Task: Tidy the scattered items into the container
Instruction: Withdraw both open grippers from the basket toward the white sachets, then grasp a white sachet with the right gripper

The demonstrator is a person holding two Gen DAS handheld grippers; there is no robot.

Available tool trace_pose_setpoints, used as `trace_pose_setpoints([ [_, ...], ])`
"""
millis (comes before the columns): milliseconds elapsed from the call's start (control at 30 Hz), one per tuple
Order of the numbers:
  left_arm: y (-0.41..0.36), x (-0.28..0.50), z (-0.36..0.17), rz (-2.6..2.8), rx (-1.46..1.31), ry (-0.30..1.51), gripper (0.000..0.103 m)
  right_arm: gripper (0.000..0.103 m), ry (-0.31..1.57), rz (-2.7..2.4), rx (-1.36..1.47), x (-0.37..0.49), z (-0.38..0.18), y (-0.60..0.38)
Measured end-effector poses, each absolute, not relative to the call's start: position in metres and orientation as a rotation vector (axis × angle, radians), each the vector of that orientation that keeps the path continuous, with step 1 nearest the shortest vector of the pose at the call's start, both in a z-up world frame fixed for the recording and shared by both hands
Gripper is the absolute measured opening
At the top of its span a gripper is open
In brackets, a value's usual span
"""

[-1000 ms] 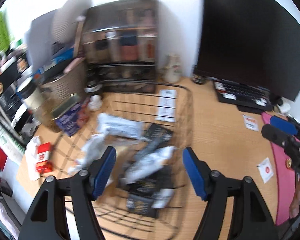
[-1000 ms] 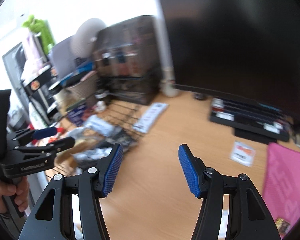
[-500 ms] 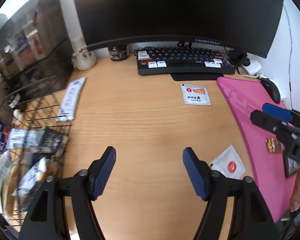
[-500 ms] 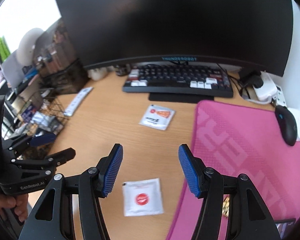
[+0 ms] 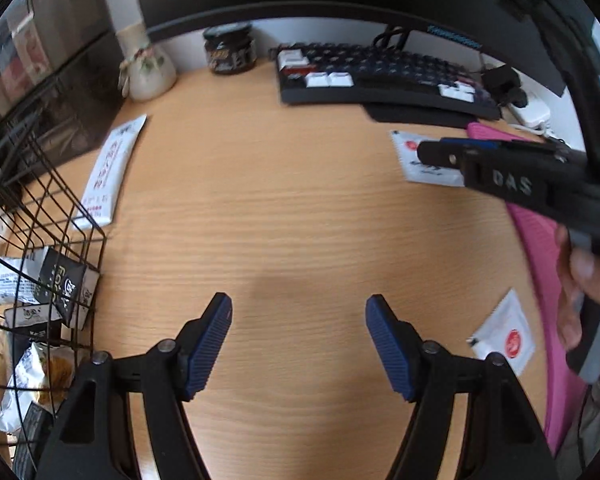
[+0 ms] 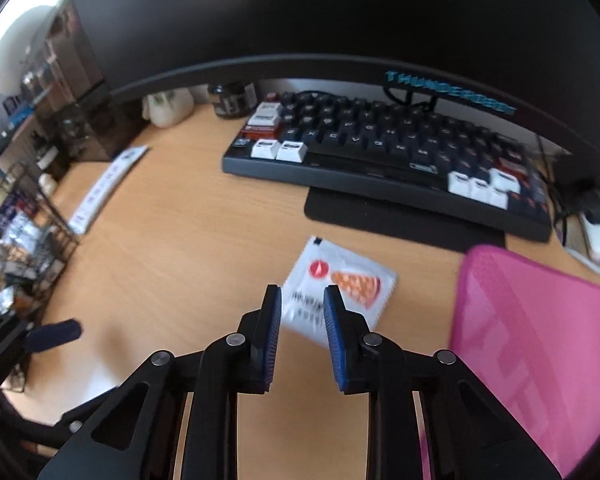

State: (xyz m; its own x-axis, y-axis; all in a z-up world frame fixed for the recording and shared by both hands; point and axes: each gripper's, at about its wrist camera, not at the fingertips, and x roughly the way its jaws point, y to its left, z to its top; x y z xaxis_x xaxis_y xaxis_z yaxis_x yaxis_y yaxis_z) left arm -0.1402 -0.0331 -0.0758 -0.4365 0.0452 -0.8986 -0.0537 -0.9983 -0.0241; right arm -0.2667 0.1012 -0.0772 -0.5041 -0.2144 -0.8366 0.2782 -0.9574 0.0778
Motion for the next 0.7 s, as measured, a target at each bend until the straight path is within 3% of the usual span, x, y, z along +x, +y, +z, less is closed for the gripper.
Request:
trace_pose_setpoints([
  [233, -0.043, -0.143, -0.084, 2.589, -1.649, -0.01, 0.074, 0.022, 0.099, -2.476, 1.421, -0.275, -0.09, 0.095],
  [700, -0.018, -0.103, -0.074, 2.615, -1.631, 0.066, 0.074, 0.021, 0.009, -2.394, 1.428, -0.152, -0.082, 0.125],
])
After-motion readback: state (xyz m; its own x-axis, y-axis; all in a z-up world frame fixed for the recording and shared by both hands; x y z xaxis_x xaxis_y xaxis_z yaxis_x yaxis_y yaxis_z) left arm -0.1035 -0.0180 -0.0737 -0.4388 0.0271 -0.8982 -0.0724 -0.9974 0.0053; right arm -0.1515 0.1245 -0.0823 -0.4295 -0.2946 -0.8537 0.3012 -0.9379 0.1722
